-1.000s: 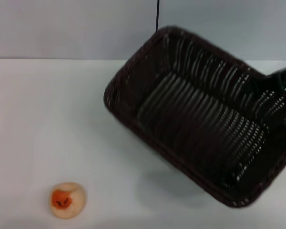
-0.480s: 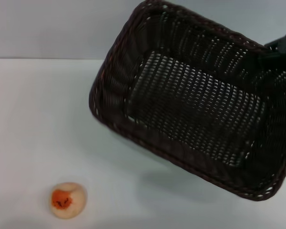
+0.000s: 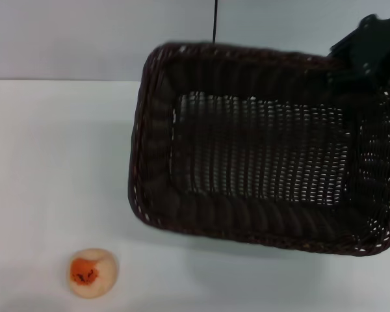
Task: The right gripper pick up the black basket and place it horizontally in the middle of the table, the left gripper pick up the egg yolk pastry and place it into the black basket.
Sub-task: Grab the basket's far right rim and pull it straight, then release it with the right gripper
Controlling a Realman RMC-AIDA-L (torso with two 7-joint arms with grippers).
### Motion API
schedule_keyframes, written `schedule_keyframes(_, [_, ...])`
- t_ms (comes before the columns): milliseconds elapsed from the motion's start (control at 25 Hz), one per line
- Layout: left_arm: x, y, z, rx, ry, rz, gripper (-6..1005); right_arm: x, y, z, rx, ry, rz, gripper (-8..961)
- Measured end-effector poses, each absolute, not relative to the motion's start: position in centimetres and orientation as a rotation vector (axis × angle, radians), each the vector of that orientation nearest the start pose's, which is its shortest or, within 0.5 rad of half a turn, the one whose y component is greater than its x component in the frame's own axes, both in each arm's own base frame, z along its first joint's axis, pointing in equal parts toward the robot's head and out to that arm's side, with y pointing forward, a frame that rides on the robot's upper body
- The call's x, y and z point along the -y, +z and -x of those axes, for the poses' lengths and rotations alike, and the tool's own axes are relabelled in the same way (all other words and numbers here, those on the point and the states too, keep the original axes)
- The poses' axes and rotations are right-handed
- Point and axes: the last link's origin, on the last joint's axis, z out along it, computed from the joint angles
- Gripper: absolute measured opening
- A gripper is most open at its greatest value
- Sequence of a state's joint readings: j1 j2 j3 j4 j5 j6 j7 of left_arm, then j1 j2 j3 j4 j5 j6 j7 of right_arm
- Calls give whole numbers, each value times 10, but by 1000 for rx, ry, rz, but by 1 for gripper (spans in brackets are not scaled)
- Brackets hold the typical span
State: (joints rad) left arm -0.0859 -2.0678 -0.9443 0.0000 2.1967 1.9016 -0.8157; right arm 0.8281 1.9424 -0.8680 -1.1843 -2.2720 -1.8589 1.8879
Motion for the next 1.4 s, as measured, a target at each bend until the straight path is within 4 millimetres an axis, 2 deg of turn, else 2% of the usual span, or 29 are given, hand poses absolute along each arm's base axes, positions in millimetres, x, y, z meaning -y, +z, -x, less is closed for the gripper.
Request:
schedule_keyframes(280, [-165, 73, 374, 601, -1299, 1153, 799, -386, 74, -127, -108, -63, 3035, 175])
schedule_keyframes(680, [-164, 71, 373, 608, -1304, 1162, 799, -387, 63, -139, -2, -37, 3040, 175])
schedule_keyframes(1400, [-163, 71, 372, 633, -1342, 1153, 798, -382, 57, -148, 60, -25, 3042, 174])
